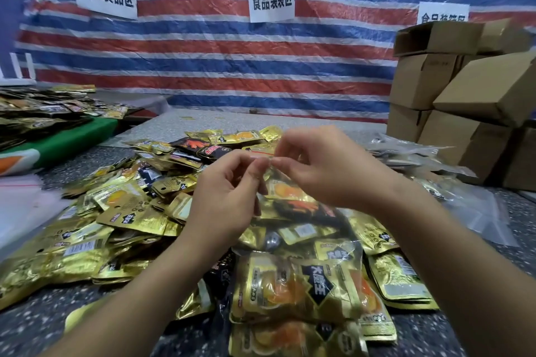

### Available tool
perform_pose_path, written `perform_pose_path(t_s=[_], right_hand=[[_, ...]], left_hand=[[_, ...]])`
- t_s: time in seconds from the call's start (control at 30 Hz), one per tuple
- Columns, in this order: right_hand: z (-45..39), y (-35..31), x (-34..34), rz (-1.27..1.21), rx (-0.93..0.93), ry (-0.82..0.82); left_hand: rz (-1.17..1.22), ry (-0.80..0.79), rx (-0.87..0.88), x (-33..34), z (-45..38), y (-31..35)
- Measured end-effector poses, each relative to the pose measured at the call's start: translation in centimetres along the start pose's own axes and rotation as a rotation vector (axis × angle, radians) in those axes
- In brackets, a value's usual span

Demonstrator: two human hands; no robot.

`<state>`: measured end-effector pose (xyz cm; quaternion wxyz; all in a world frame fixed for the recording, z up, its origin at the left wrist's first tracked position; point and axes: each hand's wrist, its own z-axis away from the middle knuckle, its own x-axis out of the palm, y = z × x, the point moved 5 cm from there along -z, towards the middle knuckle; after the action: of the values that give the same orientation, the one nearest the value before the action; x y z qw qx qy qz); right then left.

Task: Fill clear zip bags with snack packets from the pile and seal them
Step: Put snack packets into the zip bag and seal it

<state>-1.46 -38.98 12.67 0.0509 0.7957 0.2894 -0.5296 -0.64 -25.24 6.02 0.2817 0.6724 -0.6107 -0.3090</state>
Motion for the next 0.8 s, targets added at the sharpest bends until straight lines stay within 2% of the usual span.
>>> perform_pose_path(t_s=[0.13, 0.5, 0.8], right_hand=[[-1.4, 0.7, 0.0, -0.138, 0.015, -0.025], [-2.1, 0.0, 1.0, -0.242, -0.051, -0.058], [-1.9, -0.4, 1.2, -0.155, -0.017, -0.075]], left_hand=[[0.052, 0.046, -0.042, -0.7, -0.2, -0.4], [0.011, 0.079, -0.069, -1.2, -0.4, -0.7], [0.01, 0.089, -0.063, -1.5, -0.1, -0.7]])
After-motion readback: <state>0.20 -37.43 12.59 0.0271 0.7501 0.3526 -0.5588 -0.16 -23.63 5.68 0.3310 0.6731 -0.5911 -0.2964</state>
